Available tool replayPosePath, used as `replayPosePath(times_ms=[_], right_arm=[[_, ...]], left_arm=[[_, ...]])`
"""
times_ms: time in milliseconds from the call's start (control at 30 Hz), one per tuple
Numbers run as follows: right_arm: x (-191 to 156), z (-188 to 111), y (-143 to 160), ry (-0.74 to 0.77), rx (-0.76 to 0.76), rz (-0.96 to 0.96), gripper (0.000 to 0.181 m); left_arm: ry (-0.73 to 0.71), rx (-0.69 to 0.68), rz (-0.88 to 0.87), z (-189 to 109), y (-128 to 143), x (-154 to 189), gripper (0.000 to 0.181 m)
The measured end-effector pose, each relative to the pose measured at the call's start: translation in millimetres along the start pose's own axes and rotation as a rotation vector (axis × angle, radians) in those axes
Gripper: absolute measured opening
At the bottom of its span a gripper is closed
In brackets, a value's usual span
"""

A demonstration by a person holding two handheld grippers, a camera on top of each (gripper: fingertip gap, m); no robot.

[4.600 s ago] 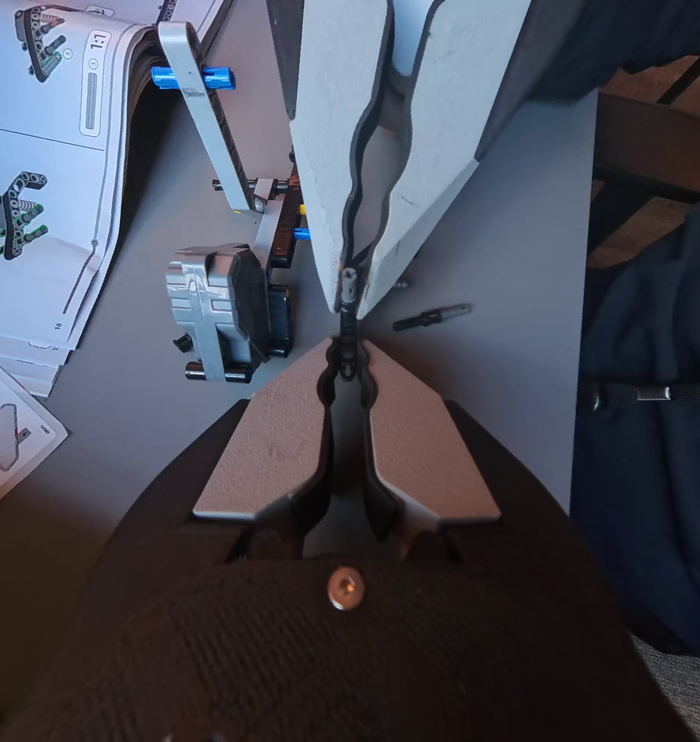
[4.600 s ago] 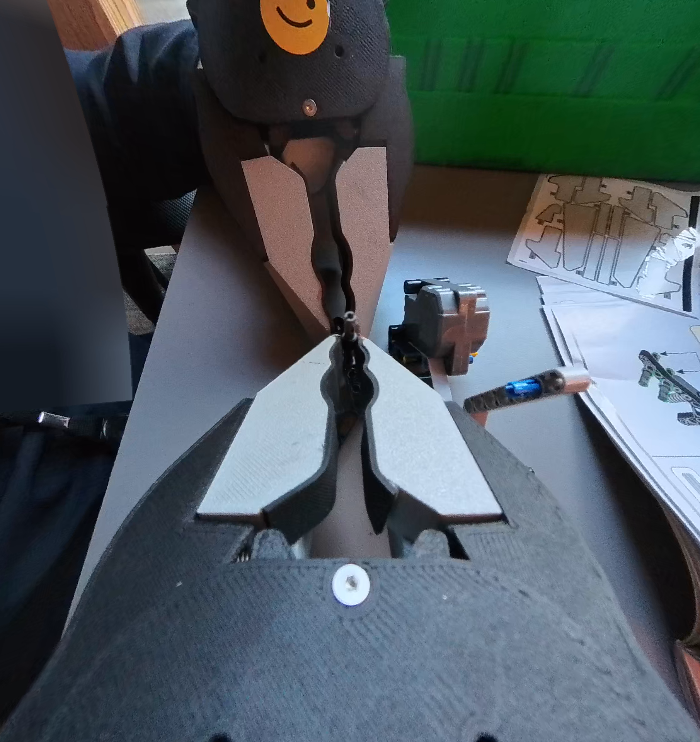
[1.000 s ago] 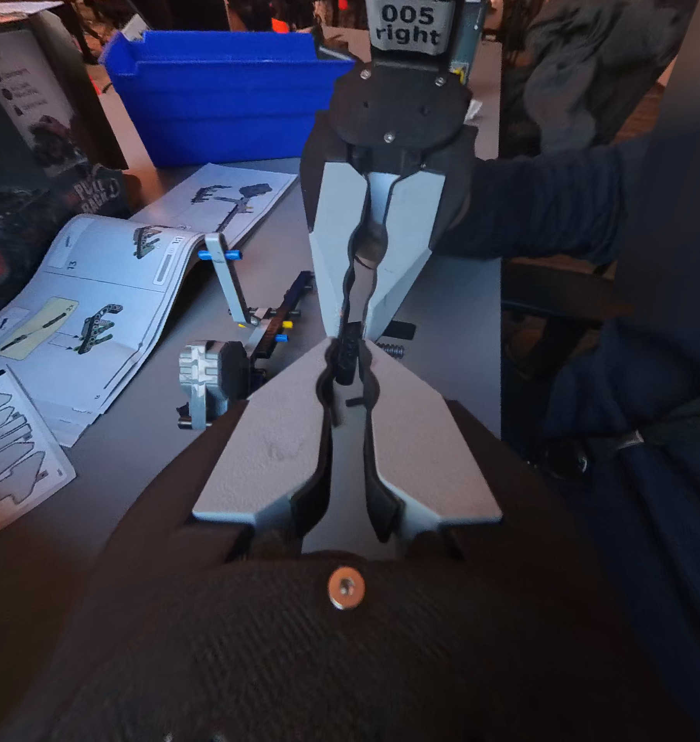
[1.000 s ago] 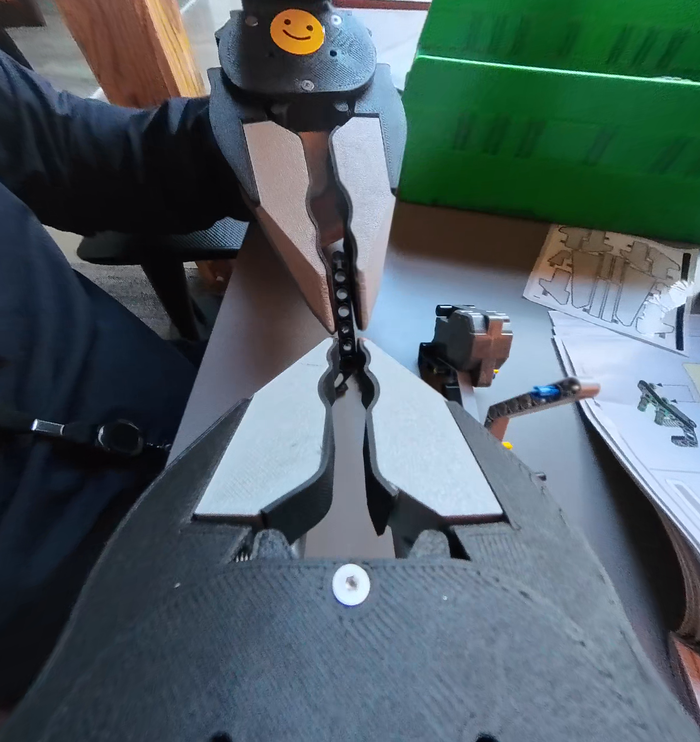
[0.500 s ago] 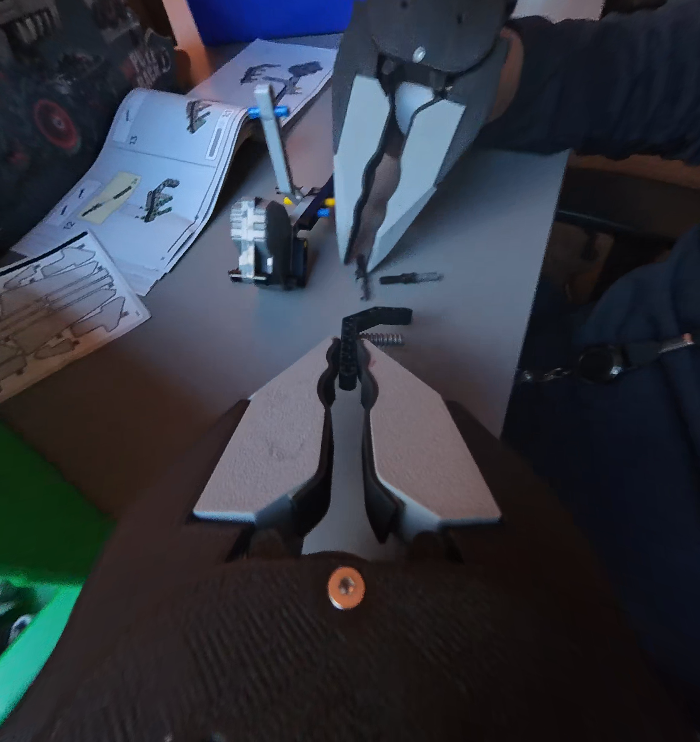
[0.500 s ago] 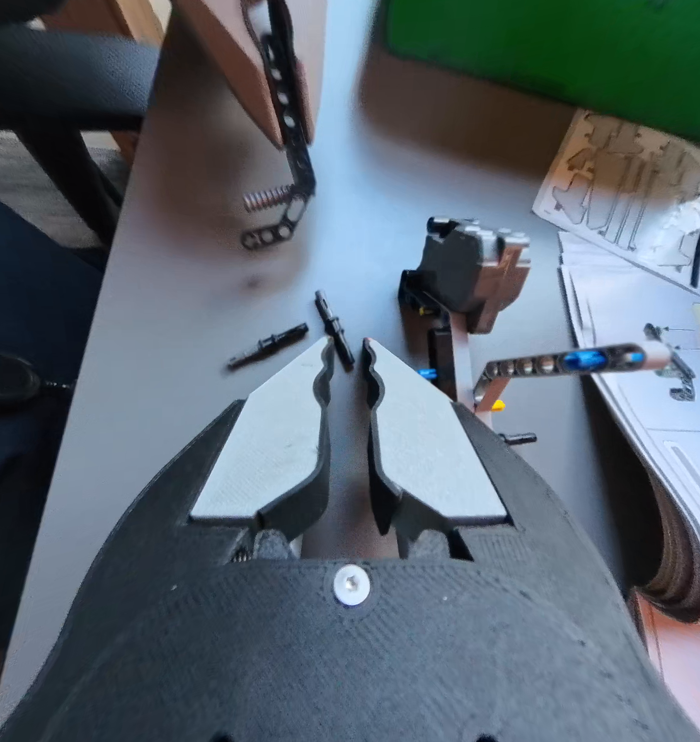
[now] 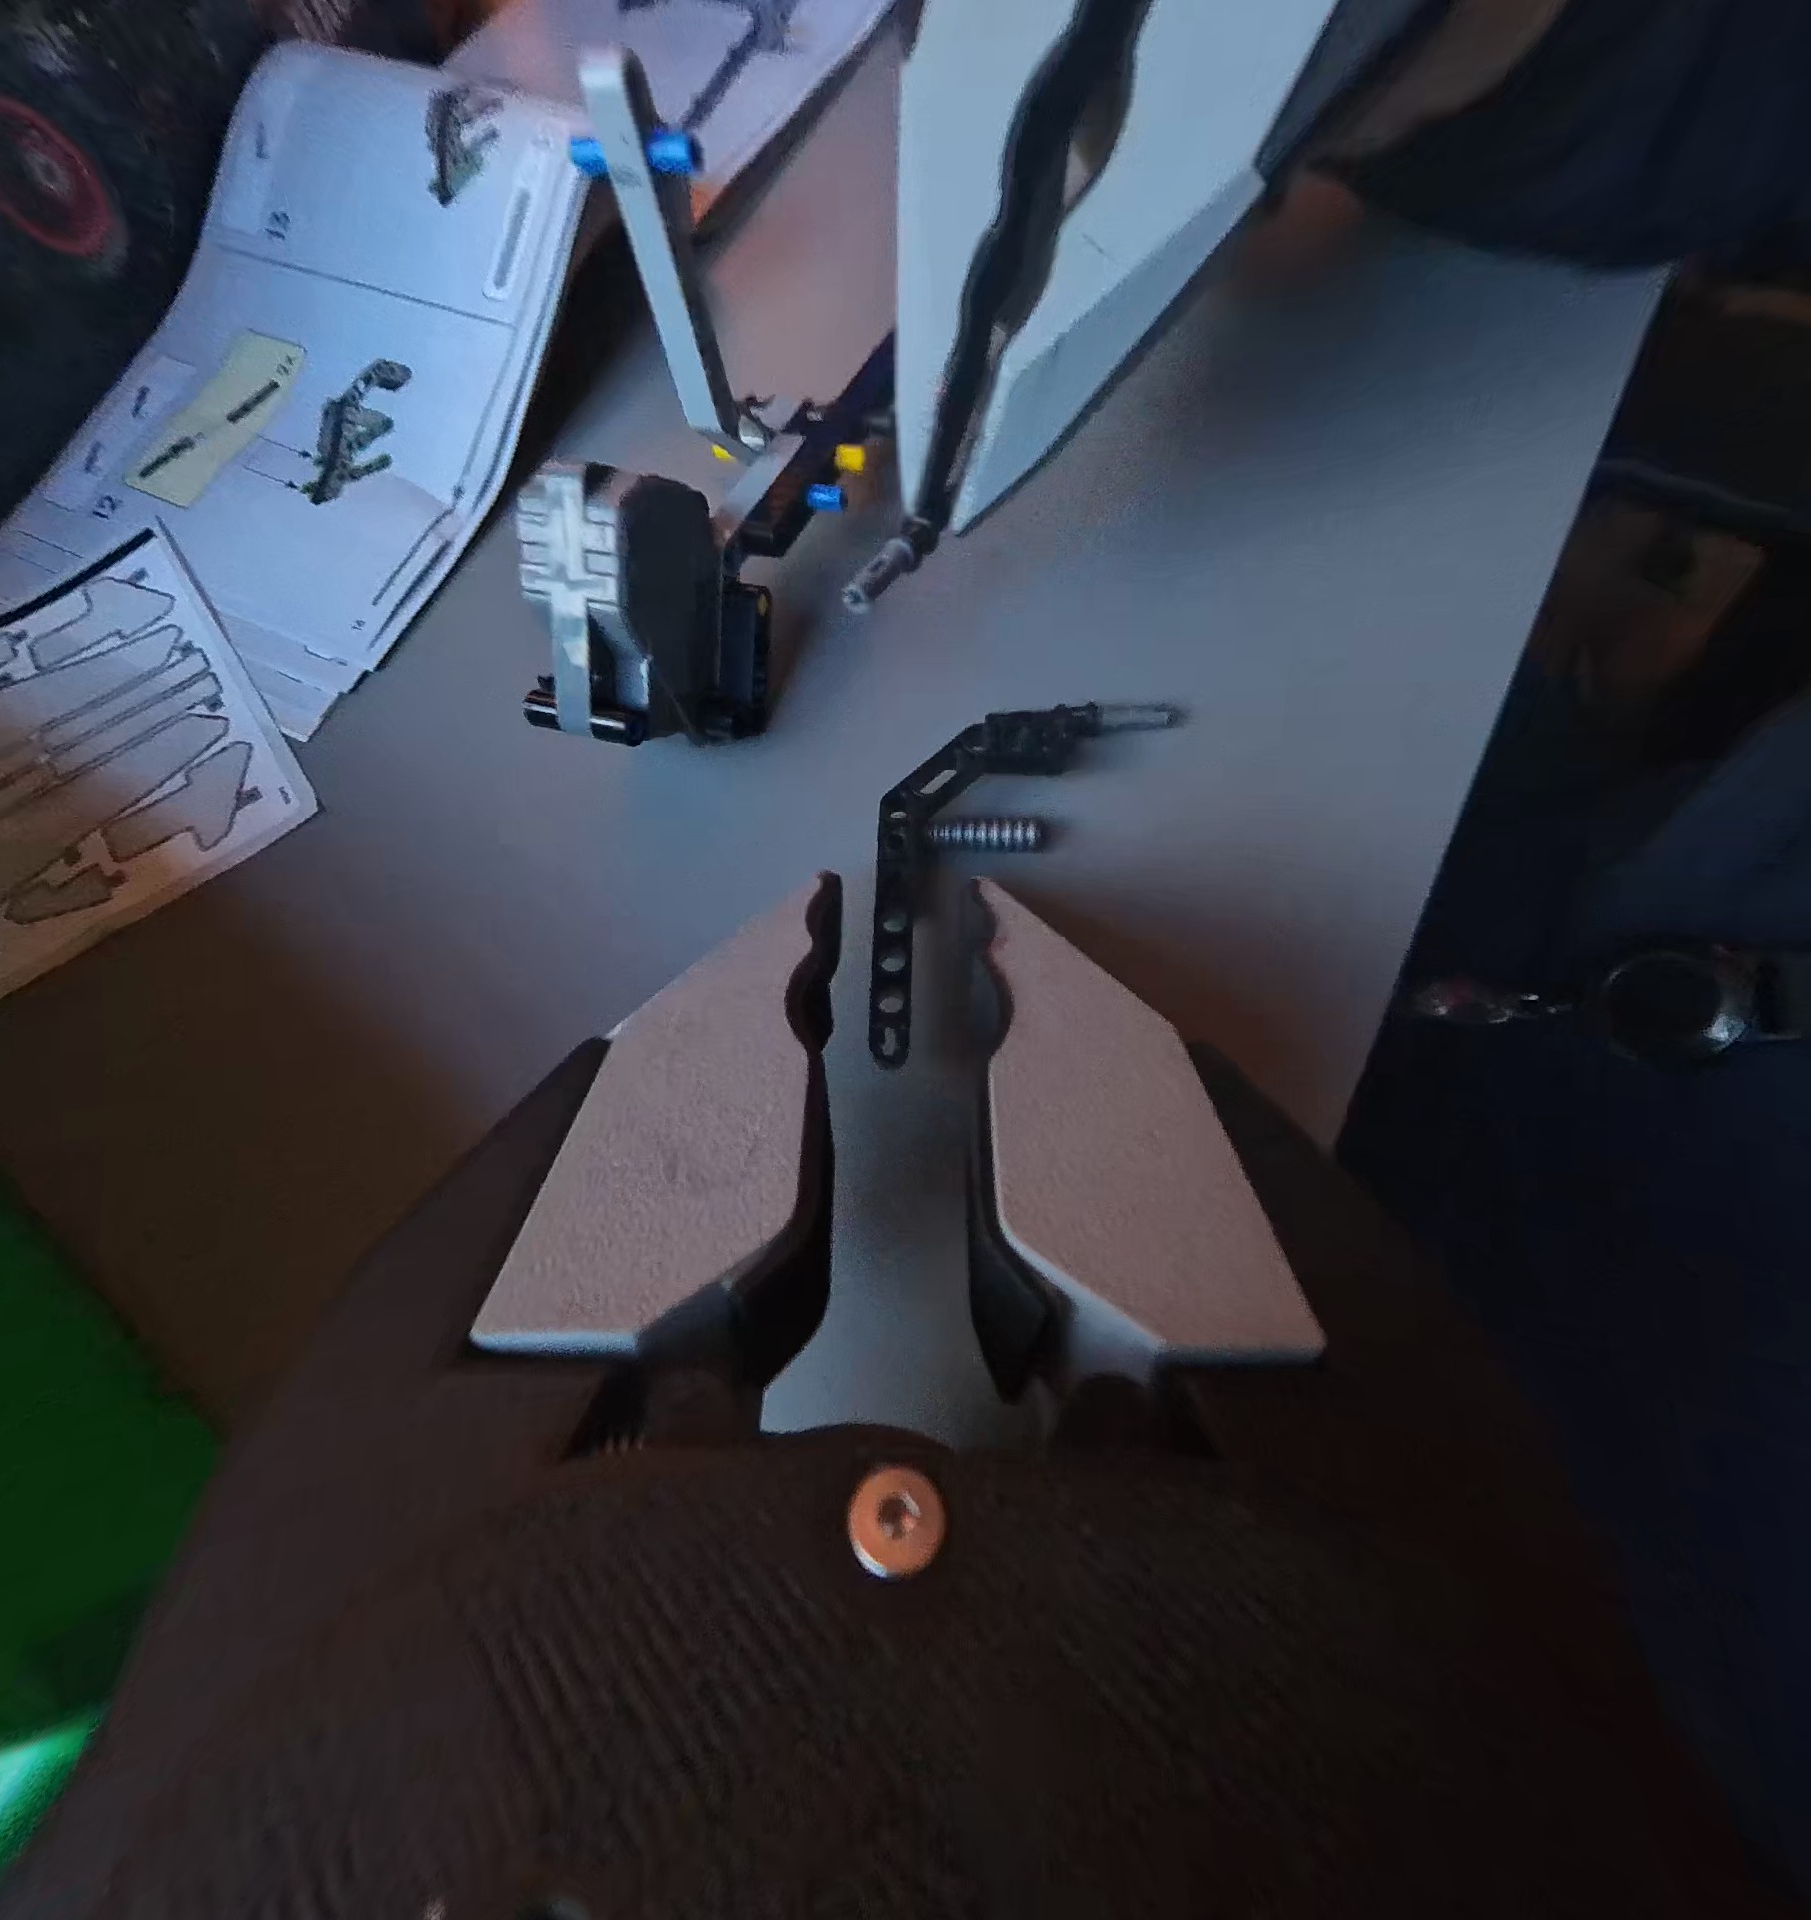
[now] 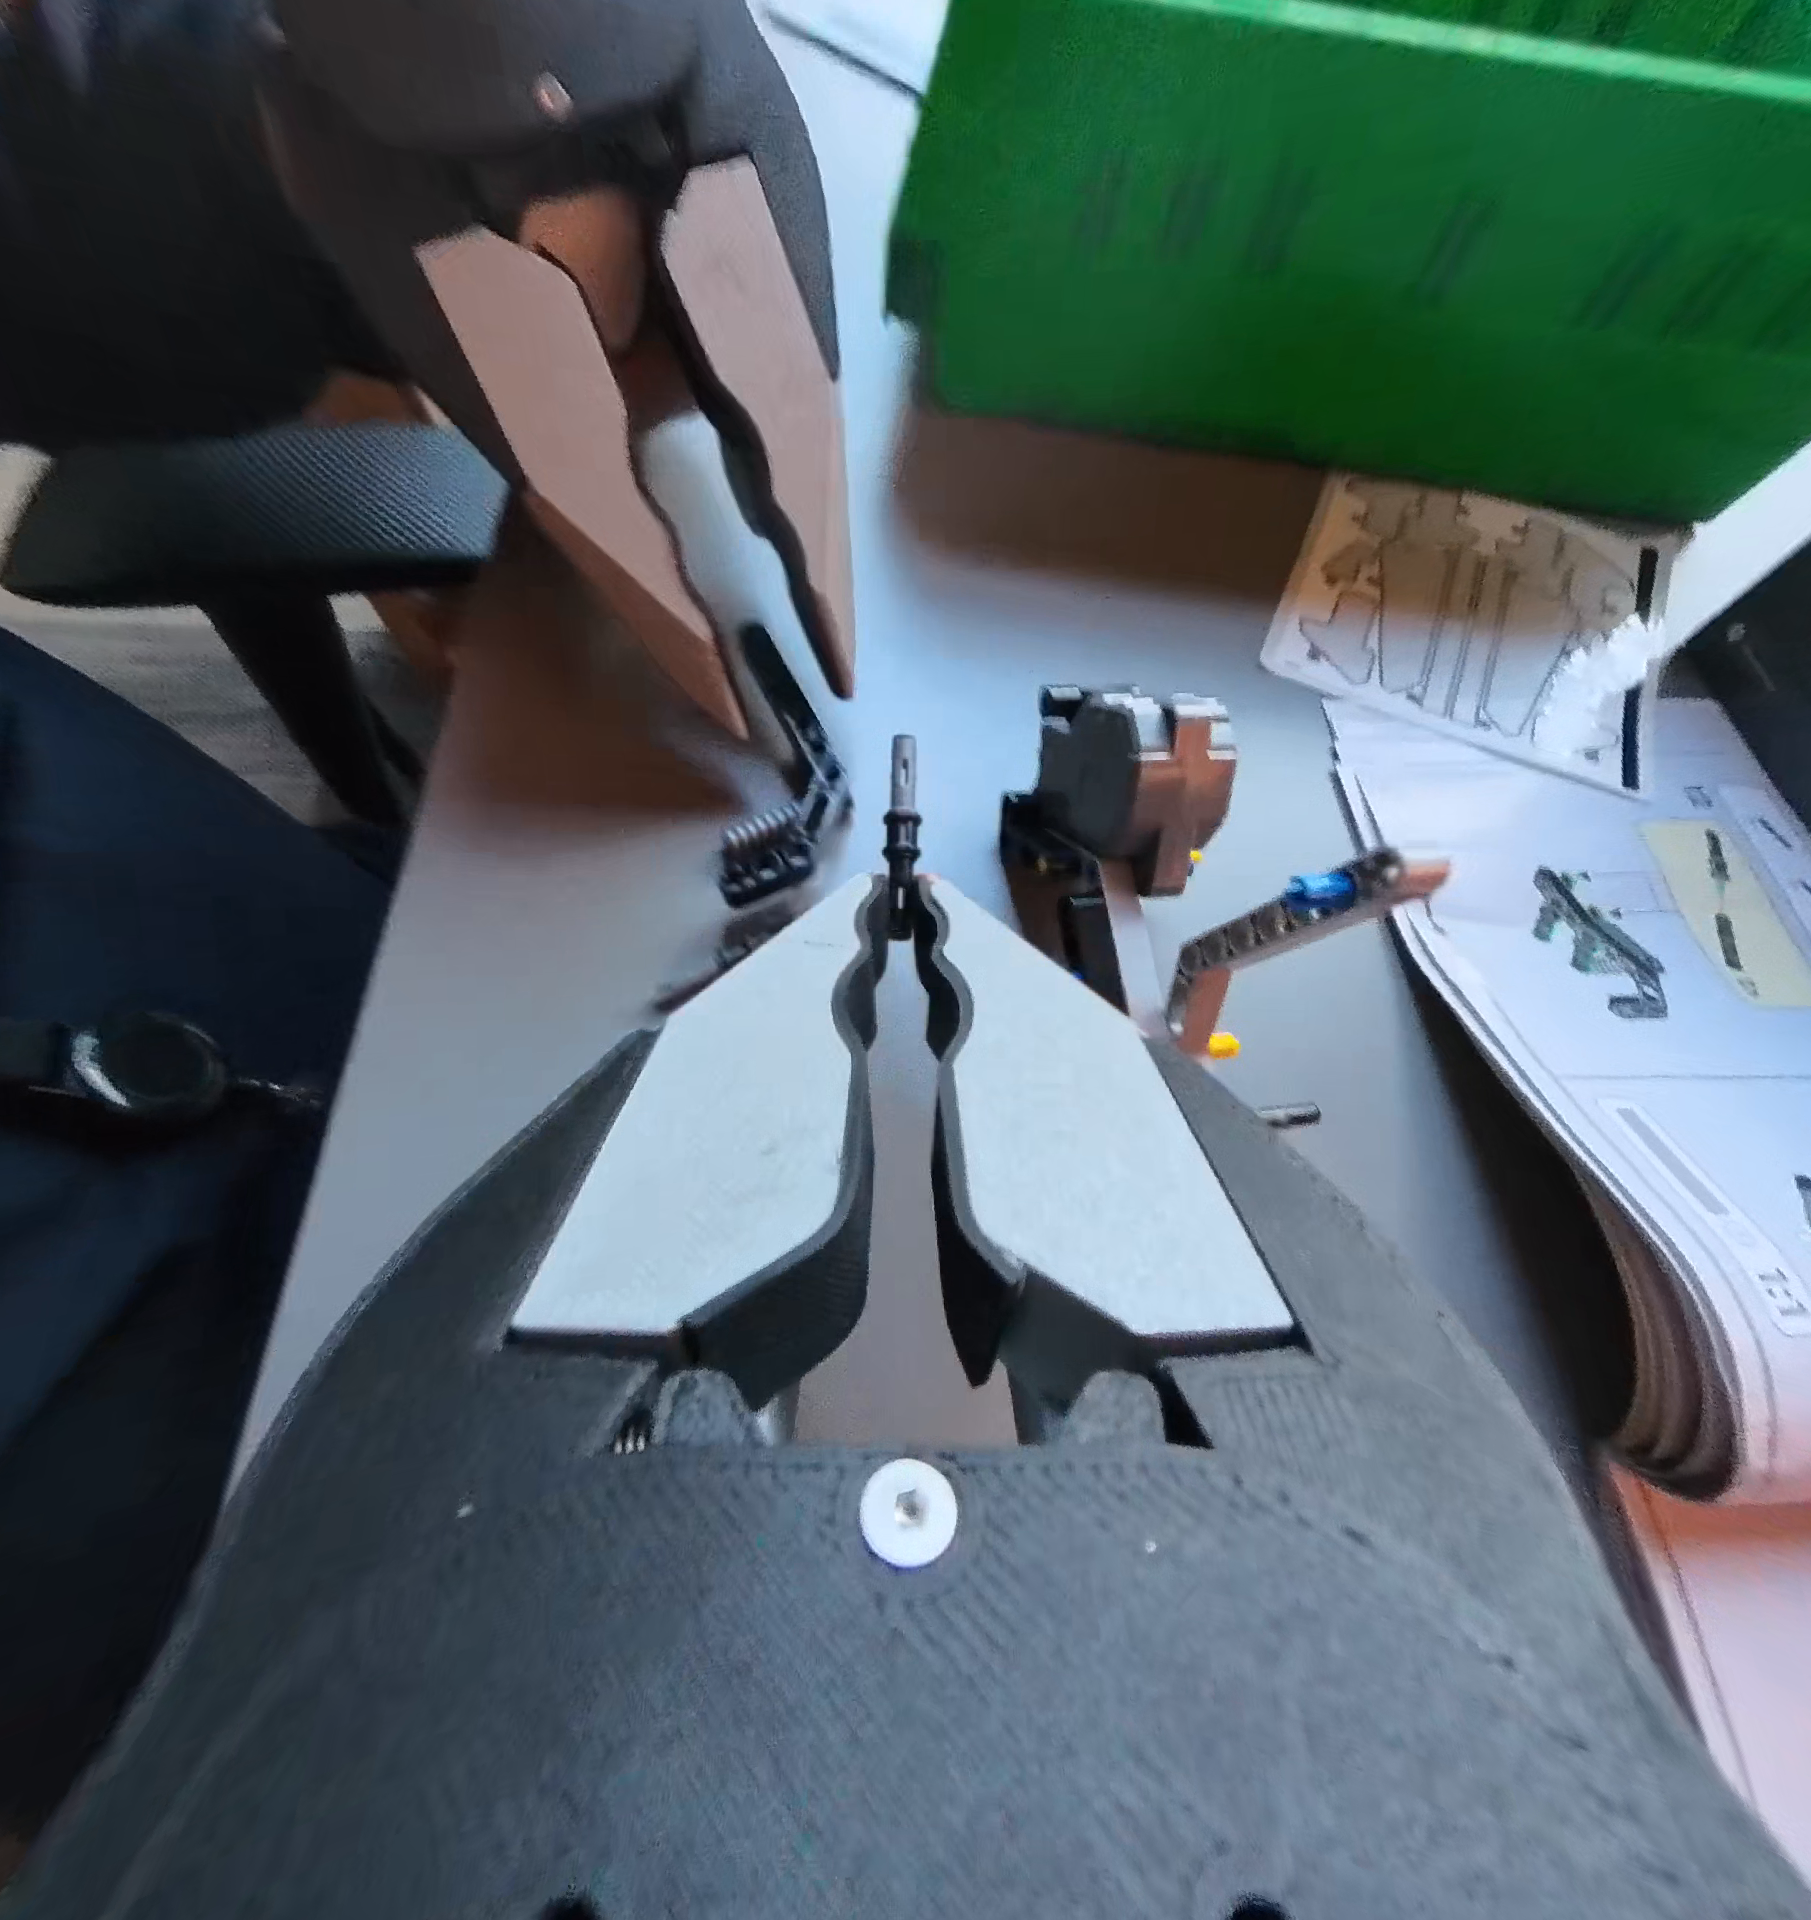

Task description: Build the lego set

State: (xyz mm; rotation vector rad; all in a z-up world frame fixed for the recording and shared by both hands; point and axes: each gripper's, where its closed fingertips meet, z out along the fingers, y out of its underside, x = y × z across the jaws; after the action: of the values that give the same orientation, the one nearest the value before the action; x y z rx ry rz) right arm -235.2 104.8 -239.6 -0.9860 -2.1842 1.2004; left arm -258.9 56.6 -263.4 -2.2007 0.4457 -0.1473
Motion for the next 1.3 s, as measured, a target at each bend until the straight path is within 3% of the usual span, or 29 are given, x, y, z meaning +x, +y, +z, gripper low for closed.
replayPosePath(times_ms=[33,233,500,900,1067,1233,1300], right_arm=[[-4,-1,-7,-0.026,0.040,0.011,0.001],[-28,-14,-52,-0.243,0.298,0.144,0.001],[-28,-16,-55,-0.259,0.325,0.167,0.001],[-17,-5,-41,-0.113,0.223,0.102,0.000],[-6,-17,-49,-0.192,0.310,0.285,0.015],[-1,-16,-47,-0.204,0.321,0.355,0.012],[-3,-17,-50,-0.214,0.331,0.342,0.000]], left_arm=[[0.004,0.029,-0.011,-4,-4,0,0.019],[0.029,0.317,-0.042,-26,-61,10,0.013],[0.209,0.498,-0.172,-30,-90,20,0.005],[0.103,0.310,-0.120,-9,-87,8,0.003],[-0.051,0.242,0.006,-6,-78,-3,0.003],[-0.105,0.260,0.106,-5,-85,5,0.004],[-0.135,0.261,0.127,-5,-87,4,0.003]])
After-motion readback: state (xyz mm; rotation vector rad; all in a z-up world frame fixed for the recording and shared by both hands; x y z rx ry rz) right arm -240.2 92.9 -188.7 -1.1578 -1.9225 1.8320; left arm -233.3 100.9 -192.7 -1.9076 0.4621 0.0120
